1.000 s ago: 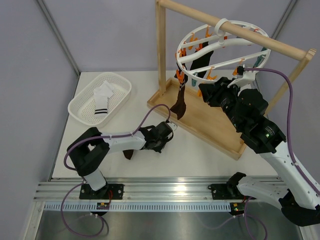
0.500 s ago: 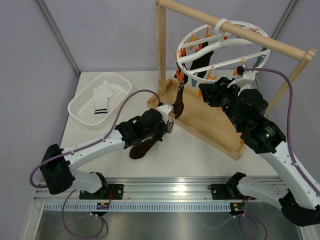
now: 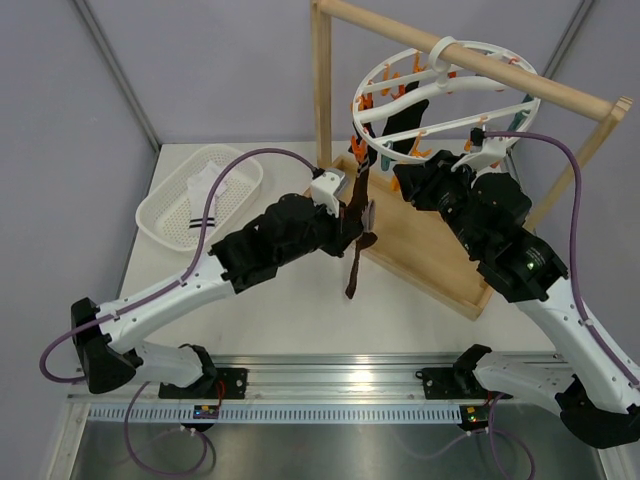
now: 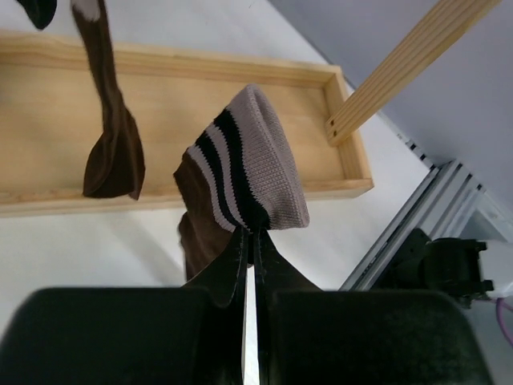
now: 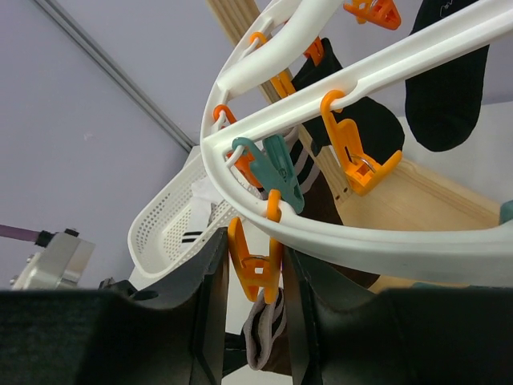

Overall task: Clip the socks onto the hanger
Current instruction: Pick up the sock at the center of the board, then clamp the sock onto the hanger.

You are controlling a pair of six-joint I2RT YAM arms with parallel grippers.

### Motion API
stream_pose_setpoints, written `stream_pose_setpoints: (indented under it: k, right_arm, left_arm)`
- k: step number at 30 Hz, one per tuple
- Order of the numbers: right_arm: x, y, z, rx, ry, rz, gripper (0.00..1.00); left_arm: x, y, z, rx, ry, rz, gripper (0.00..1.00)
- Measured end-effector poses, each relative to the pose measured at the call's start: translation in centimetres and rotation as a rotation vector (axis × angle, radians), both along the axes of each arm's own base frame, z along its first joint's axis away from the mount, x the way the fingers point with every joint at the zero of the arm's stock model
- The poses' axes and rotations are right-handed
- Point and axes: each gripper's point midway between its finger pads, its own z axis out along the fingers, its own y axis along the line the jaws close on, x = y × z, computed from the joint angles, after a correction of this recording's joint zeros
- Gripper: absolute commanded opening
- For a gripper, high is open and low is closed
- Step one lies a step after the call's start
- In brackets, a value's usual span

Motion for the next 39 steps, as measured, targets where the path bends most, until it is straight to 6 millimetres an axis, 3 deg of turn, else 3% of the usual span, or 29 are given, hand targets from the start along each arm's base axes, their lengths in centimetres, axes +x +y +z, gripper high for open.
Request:
stream_pose_setpoints:
  k: [10,16,39]
  right_arm:
    - [0.2,0.5,-0.3,0.018,0.017,0.01,0.0]
    - [0.1,0.6,-0.2,0.023,0.017,0.018,0.0]
    - [0.3,0.6,-0.4,0.021,0.001,0.014,0.0]
  left_arm:
    - [0.6,-3.1,5.0,-0.102,-0.052,0.007,0.0]
    - [1.2,-4.1,5.4,-0.102,-0.056,0.017,0.0]
    - [1.2,-4.3,5.6,-0.114,-0.047,0.026,0.0]
